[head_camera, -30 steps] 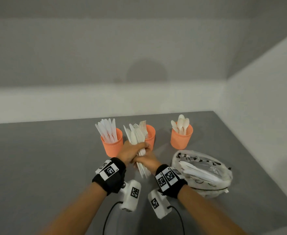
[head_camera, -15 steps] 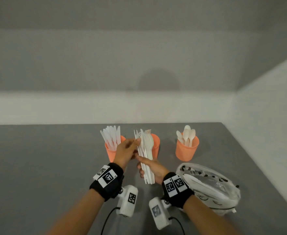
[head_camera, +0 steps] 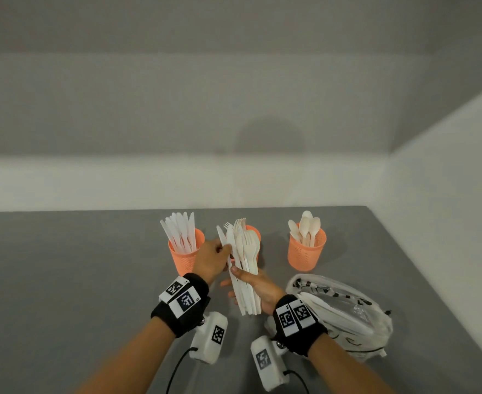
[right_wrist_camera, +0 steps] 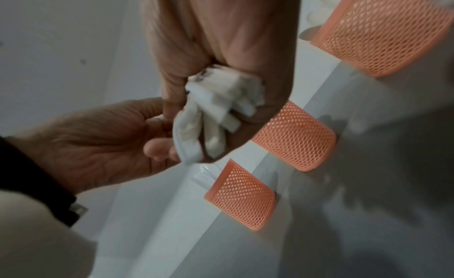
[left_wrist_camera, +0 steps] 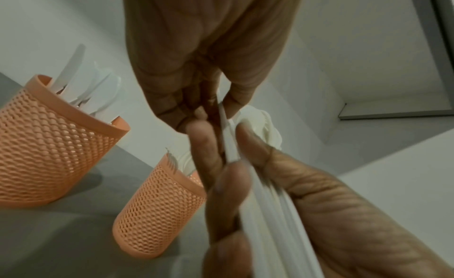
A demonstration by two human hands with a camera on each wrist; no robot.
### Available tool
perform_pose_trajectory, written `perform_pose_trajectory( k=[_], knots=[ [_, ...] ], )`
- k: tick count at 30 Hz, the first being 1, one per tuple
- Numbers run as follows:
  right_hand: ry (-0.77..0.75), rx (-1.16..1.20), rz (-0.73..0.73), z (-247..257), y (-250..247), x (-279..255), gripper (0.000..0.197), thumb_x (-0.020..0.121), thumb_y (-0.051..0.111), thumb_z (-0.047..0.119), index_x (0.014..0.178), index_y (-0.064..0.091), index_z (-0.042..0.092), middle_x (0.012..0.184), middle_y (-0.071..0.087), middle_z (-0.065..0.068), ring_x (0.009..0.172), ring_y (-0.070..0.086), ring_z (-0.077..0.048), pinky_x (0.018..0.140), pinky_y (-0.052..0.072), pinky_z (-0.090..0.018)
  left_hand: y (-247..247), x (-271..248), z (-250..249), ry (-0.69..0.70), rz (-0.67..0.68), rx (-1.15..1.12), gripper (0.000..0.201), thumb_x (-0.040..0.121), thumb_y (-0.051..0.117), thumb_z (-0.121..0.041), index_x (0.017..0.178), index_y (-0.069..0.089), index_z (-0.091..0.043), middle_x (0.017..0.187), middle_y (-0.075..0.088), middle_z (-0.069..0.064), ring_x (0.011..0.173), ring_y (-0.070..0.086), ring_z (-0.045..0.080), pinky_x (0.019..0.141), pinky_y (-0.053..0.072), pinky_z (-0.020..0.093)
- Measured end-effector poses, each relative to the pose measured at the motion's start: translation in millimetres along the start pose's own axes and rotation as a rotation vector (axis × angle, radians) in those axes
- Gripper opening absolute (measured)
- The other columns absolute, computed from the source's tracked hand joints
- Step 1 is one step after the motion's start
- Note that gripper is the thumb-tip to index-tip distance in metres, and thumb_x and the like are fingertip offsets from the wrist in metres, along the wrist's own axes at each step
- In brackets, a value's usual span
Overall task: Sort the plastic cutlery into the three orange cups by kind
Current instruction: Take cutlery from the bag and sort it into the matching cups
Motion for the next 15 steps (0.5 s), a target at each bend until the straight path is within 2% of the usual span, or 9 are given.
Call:
perform_pose_trajectory(
  k=[2, 3, 8, 9, 11, 13, 15],
  knots=[
    [-0.003, 0.011, 0.0, -0.2, -3.3, -1.3, 0.016, 0.094, 0.05, 0.027, 0.104, 0.059, 0.019, 0.077, 0.074, 0.002, 0.064, 0.068, -0.013, 0.061, 0.054, -0.025, 1.8, -1.6, -0.3, 0.029, -0.019, -0.028, 0.016, 0.093, 0.045, -0.009, 0.092, 0.061, -0.006, 0.083, 0.069, 0.014, 0.077, 0.067, 0.029, 0.072, 0.057, 0.038],
    [-0.007, 0.019, 0.0, -0.8, -4.9, -1.4, 0.016, 0.094, 0.05, 0.027, 0.105, 0.059, 0.019, 0.079, 0.074, 0.001, 0.065, 0.068, -0.014, 0.062, 0.054, -0.025, 2.7, -3.3, -1.5, 0.039, -0.029, -0.046, 0.016, 0.094, 0.045, -0.009, 0.092, 0.061, -0.006, 0.084, 0.069, 0.015, 0.079, 0.067, 0.031, 0.075, 0.057, 0.04],
    [-0.06, 0.081, -0.023, -1.4, -7.3, -5.3, 0.017, 0.093, 0.053, 0.023, 0.106, 0.061, 0.015, 0.078, 0.073, -0.003, 0.064, 0.068, -0.016, 0.06, 0.055, -0.025, 7.7, -6.3, -1.6, 0.0, -0.118, -0.127, 0.025, 0.095, 0.044, -0.012, 0.075, 0.059, -0.01, 0.075, 0.066, 0.013, 0.076, 0.065, 0.035, 0.076, 0.056, 0.044],
    [-0.084, 0.098, -0.041, -2.0, -7.9, -5.3, 0.017, 0.092, 0.054, 0.021, 0.106, 0.061, 0.012, 0.077, 0.072, -0.004, 0.063, 0.068, -0.016, 0.058, 0.055, -0.025, 8.5, -7.2, -2.2, -0.016, -0.147, -0.142, 0.027, 0.095, 0.042, -0.013, 0.074, 0.059, -0.01, 0.073, 0.064, 0.012, 0.075, 0.064, 0.034, 0.076, 0.055, 0.044],
    [-0.13, 0.12, -0.09, -3.5, -8.8, -4.2, 0.022, 0.091, 0.057, 0.017, 0.109, 0.06, 0.006, 0.077, 0.071, -0.008, 0.063, 0.069, -0.017, 0.056, 0.055, -0.026, 11.2, -6.1, 0.2, -0.028, -0.211, -0.159, 0.029, 0.098, 0.036, -0.014, 0.082, 0.059, -0.005, 0.071, 0.061, 0.011, 0.072, 0.061, 0.031, 0.075, 0.053, 0.043],
    [-0.149, 0.077, -0.156, -6.0, -10.8, -1.6, 0.028, 0.089, 0.059, 0.018, 0.112, 0.057, 0.003, 0.079, 0.069, -0.009, 0.062, 0.067, -0.017, 0.055, 0.055, -0.027, 12.6, -6.3, 1.2, -0.028, -0.281, -0.225, 0.03, 0.1, 0.03, -0.018, 0.095, 0.055, -0.002, 0.065, 0.055, 0.008, 0.061, 0.056, 0.025, 0.066, 0.05, 0.039],
    [-0.145, 0.031, -0.207, -8.5, -13.3, 0.0, 0.022, 0.089, 0.06, 0.018, 0.107, 0.057, 0.005, 0.073, 0.067, -0.006, 0.057, 0.063, -0.014, 0.051, 0.053, -0.025, 13.4, -5.7, 2.0, -0.049, -0.331, -0.285, 0.03, 0.1, 0.032, -0.024, 0.098, 0.054, -0.004, 0.06, 0.047, 0.001, 0.054, 0.046, 0.017, 0.062, 0.042, 0.033]
  ],
)
Point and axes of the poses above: each hand's wrist, its own x-axis towards the middle knuckle, its own y-axis out of the palm, z = x × y, the point moved 1 cm from there along x, towards the middle knuckle
